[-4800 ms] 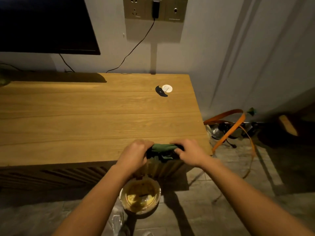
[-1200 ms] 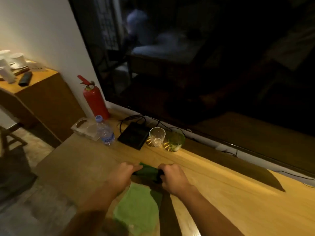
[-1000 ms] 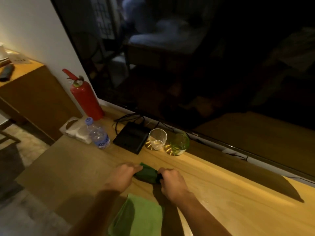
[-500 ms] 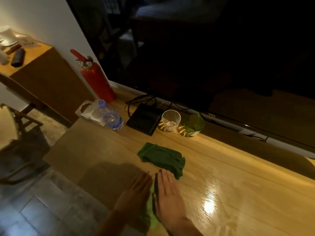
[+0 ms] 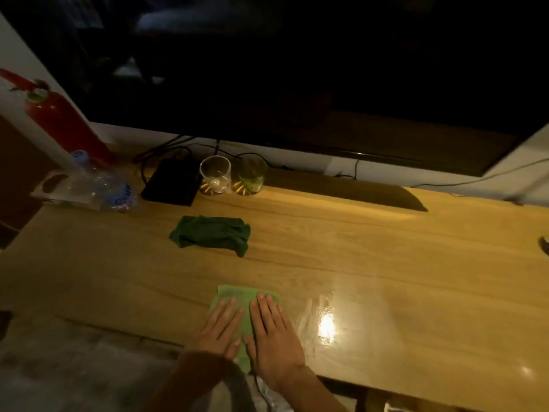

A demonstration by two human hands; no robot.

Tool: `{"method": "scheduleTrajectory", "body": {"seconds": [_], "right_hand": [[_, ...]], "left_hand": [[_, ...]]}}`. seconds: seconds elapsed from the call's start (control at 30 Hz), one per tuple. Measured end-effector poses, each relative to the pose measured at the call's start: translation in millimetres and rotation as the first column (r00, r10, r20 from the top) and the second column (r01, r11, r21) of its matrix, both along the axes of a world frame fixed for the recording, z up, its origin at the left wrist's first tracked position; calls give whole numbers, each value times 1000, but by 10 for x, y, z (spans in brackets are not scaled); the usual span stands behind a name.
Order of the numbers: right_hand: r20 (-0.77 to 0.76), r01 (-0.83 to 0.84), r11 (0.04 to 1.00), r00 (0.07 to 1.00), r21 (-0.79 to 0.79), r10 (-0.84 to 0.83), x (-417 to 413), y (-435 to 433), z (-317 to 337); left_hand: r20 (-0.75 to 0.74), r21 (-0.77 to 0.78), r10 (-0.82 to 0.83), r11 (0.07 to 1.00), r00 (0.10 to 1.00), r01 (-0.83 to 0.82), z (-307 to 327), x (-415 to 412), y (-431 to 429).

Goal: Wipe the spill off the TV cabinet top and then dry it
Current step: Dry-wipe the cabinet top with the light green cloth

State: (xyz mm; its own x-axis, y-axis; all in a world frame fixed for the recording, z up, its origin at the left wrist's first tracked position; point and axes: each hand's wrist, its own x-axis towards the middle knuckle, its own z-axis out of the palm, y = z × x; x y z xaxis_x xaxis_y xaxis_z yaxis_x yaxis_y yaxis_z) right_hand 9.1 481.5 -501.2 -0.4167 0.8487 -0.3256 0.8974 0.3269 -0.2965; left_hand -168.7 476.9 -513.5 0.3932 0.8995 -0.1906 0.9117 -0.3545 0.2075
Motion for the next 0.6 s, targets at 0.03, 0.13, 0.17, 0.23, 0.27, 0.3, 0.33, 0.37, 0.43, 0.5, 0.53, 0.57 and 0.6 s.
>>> {"method": "scheduleTrajectory", "body": {"seconds": [0.03, 0.13, 0.17, 0.23, 0.27, 0.3, 0.33, 0.37, 0.43, 0.5, 0.53, 0.57, 0.6], "right_hand": [[7, 14, 1000, 1000, 7, -14, 91, -70, -7], [8, 94, 995, 996, 17, -94, 410, -295, 29], [7, 123, 992, 992, 16, -123, 545, -364, 49], [32, 181, 983, 983, 12, -181, 872, -490, 61], [51, 213, 977, 976, 9, -213, 1060, -559, 64], [76, 243, 970, 967, 5, -243, 1248, -631, 65], [103, 264, 964, 959, 6, -263, 1435, -702, 62], [132, 269, 963, 954, 16, -269, 1616, -772, 62], [174, 238, 970, 954, 54, -243, 1923, -891, 100], [189, 212, 975, 957, 64, -220, 2171, -975, 132], [195, 215, 975, 955, 58, -222, 2279, -1009, 147], [205, 222, 974, 952, 47, -227, 2373, -1041, 158], [222, 222, 974, 949, 37, -224, 2452, -1073, 159]], "left_hand": [[-24, -22, 11, 1000, 1000, -12, -12, 102, -56], [-71, -66, 26, 997, 997, -31, -9, 542, -225], [-80, -61, 13, 998, 997, -17, -5, 709, -285], [-86, -63, -32, 998, 996, 26, 34, 1065, -383], [-78, -56, -61, 997, 995, 57, 52, 1265, -429], [-65, -38, -95, 995, 993, 93, 62, 1471, -473], [-51, -10, -125, 992, 991, 125, 69, 1677, -528], [-28, -26, -147, 989, 989, 147, 118, 1881, -581], [-12, -52, -153, 987, 988, 152, 170, 2252, -691], [-38, -20, -161, 987, 986, 161, 65, 2536, -796], [-52, -45, -154, 987, 987, 152, 53, 2652, -842], [-48, -29, -146, 989, 988, 144, 57, 2763, -875], [-42, -7, -141, 990, 989, 141, 89, 2862, -896]]}}
